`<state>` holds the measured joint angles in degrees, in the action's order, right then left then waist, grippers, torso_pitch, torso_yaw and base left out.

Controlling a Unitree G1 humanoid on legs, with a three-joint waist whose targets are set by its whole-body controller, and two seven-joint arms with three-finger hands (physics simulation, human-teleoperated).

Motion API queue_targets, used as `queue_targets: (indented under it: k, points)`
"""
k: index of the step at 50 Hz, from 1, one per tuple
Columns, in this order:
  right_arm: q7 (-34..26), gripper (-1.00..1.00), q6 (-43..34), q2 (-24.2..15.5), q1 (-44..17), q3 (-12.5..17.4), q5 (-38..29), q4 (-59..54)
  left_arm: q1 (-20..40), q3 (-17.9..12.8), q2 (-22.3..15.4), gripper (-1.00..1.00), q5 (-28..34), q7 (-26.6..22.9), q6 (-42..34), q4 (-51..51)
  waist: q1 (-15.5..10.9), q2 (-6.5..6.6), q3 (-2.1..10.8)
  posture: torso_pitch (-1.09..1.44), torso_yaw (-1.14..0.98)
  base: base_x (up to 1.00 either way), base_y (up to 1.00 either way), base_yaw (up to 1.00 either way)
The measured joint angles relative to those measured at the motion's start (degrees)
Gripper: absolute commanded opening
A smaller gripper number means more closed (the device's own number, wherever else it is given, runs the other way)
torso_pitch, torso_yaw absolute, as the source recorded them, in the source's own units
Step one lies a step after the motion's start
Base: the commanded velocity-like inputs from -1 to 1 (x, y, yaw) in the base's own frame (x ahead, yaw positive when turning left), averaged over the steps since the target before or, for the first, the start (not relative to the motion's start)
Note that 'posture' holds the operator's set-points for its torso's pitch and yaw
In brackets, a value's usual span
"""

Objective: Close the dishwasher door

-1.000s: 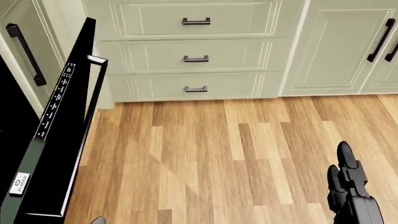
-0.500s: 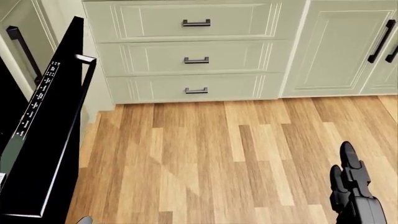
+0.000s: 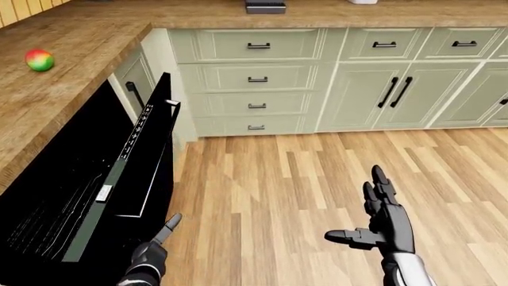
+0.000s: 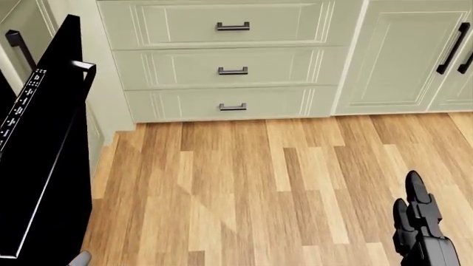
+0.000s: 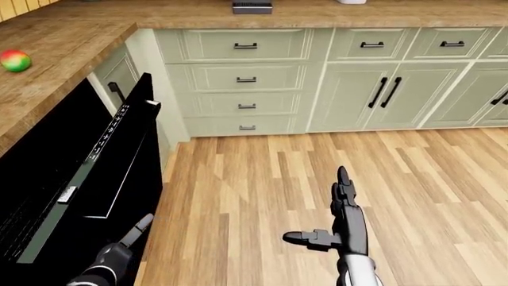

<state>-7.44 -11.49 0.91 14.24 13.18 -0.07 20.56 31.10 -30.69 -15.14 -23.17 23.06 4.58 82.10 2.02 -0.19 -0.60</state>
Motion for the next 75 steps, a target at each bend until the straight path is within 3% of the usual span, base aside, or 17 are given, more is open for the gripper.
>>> queue_targets:
  k: [40,75]
  points:
    - [0.1,1.00,0.1,-0.1,-0.2,0.1,0.2,-0.1,2.0,-1.2,-6.5,1.00,-4.8,2.7,-2.2,0.5,-0.1,0.19,-0.91,0.00,0.00,0.00,0.00,0.00]
    - [0.1,1.00,0.0,0.0,-0.2,0.7,1.0,0.4,3.8,-1.1,-10.7,1.00,-4.6,4.2,-2.6,0.1,-0.3,0.98,-0.68,0.00,0.00,0.00,0.00,0.00]
